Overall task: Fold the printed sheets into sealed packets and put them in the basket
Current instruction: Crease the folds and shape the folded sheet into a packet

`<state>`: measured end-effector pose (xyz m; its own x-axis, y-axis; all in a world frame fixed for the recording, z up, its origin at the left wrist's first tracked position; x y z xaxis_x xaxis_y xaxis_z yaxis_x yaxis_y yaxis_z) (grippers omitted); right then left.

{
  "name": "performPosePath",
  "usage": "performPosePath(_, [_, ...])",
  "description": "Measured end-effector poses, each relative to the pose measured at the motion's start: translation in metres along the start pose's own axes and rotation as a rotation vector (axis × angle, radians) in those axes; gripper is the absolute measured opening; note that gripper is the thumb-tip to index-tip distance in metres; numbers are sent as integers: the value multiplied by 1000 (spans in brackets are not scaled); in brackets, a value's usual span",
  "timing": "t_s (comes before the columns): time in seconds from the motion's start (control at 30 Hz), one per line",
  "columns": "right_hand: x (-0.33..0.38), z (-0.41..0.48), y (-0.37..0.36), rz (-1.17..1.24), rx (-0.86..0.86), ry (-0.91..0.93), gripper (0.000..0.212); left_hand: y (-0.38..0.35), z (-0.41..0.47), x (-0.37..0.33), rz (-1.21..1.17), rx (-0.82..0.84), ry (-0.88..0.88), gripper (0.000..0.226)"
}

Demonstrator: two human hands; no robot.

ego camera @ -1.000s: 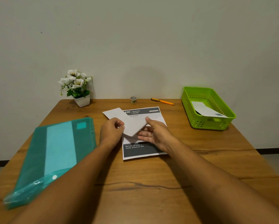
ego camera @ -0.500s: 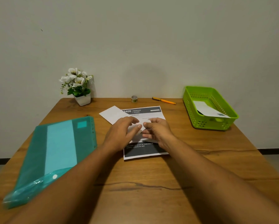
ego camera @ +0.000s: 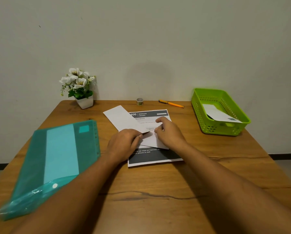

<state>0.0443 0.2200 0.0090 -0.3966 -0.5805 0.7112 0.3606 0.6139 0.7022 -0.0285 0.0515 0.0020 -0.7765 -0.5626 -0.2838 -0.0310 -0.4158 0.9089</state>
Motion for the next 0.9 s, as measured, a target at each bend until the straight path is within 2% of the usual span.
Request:
performPosePath(0.07, [5,1,4,-286,11,127,41,-3,-5,3,-18,-43,-1,35])
performPosePath(0.2, [4,5,-5,-488,188,184,80,-4,-6,5,-10,-75,19,33])
performPosePath(0.27, [5,6,-11,-548,247,181,88,-4,-6,5,-16,-81,29,33])
performPosePath(0.37, [9,10,-16,-630,254,195,84,-3,-6,9,-23,-95,53,33])
performPosePath(0.53, [10,15,-10,-614,246,145,86,0,-7,11,-15,-121,88,31])
performPosePath(0.6, [6,16,-4,-578,238,112,79,0,-8,12,-24,-121,113,33])
performPosePath(0.77, [-21,13,15,-494,276,56,43,-3,-7,15,-8,-95,146,37])
performPosePath(0.9, [-47,10,38,-503,311,-36,39,-7,-6,17,13,-73,149,38])
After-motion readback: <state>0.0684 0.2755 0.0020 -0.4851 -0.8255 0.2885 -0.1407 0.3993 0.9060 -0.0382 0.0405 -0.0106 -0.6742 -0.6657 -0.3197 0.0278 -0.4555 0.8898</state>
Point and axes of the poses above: each hand's wrist, its own z-axis towards the middle knuckle, its own y-axis out of the back of the hand, x = y × z, the point moved 7 cm from there along z, towards the middle knuckle, and after that the axes turned 1 degree about -z, right-handed, at the moved point
